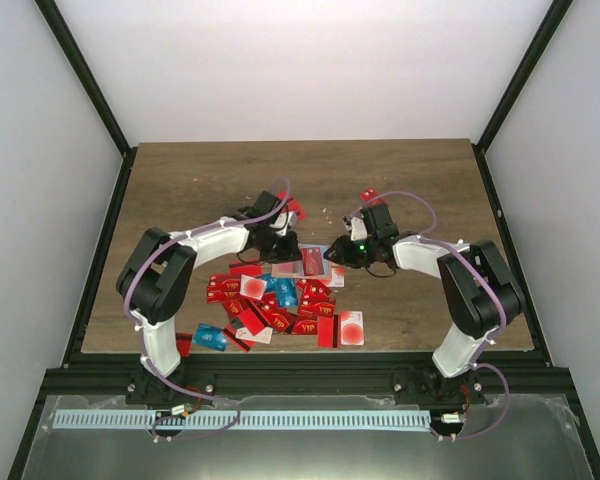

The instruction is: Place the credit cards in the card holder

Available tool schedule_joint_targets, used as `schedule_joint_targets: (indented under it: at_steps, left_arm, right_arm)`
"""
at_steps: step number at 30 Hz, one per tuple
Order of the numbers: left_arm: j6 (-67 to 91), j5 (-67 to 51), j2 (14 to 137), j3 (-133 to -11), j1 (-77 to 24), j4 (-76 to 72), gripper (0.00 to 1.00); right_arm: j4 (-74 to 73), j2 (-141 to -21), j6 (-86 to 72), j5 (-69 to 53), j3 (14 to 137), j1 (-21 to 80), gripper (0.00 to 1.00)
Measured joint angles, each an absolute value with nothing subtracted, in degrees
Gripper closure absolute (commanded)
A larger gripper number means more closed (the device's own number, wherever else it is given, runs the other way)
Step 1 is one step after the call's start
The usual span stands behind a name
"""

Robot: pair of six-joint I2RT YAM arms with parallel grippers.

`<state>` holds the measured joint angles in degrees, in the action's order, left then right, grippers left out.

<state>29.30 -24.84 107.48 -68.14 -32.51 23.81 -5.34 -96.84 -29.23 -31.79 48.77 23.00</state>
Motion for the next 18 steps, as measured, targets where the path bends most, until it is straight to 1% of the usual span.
schedule_joint_targets:
  at_steps: [5, 18]
  left_arm:
    - [28.7, -24.3, 109.6, -70.0, -32.9, 23.7, 0.91]
    - [28.3, -23.0, 114.8, -73.7, -33.6, 23.9, 0.91]
  right_arm:
    - [-3.9, -97.2, -30.2, -32.1, 48.8, 22.6, 0.7]
    - [-3.4, -99.8, -30.6, -32.6, 48.8, 21.6, 0.7]
